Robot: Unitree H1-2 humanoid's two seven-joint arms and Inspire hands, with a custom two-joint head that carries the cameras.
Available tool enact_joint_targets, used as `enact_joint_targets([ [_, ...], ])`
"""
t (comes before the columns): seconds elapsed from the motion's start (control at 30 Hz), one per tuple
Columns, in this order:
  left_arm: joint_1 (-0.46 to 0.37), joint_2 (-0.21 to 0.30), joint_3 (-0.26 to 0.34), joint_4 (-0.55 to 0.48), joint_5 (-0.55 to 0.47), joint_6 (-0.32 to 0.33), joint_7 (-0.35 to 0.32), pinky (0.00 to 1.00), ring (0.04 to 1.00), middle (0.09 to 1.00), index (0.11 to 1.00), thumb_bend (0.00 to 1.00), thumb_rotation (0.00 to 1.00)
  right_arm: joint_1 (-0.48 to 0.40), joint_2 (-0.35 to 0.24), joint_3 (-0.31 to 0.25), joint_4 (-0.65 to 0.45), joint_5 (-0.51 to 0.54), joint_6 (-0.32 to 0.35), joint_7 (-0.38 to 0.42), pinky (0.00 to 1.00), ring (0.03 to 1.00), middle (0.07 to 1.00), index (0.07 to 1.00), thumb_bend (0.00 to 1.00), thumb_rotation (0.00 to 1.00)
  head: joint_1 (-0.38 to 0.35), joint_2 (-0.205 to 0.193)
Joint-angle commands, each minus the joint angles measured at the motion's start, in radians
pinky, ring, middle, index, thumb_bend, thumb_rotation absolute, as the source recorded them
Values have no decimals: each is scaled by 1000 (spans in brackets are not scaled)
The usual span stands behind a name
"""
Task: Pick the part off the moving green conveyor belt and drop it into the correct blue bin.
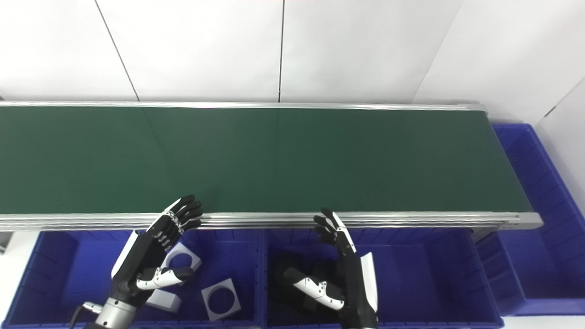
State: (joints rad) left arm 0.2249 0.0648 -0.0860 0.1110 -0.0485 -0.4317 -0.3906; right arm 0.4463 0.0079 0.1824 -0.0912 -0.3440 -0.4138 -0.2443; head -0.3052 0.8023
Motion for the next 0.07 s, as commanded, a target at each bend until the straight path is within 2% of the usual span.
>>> enact_joint_targets([
  [0.0,2,11,-8,-44,12,-38,13,865,909,916,900,963,422,-2,6,-2,-25,-2,-28,9,733,774,825,887,875,575,0,-1],
  [0.03,4,14,-11,-48,16,-38,14,870,916,922,901,959,417,-4,7,-2,-23,0,-29,10,731,774,824,886,875,573,0,-1],
])
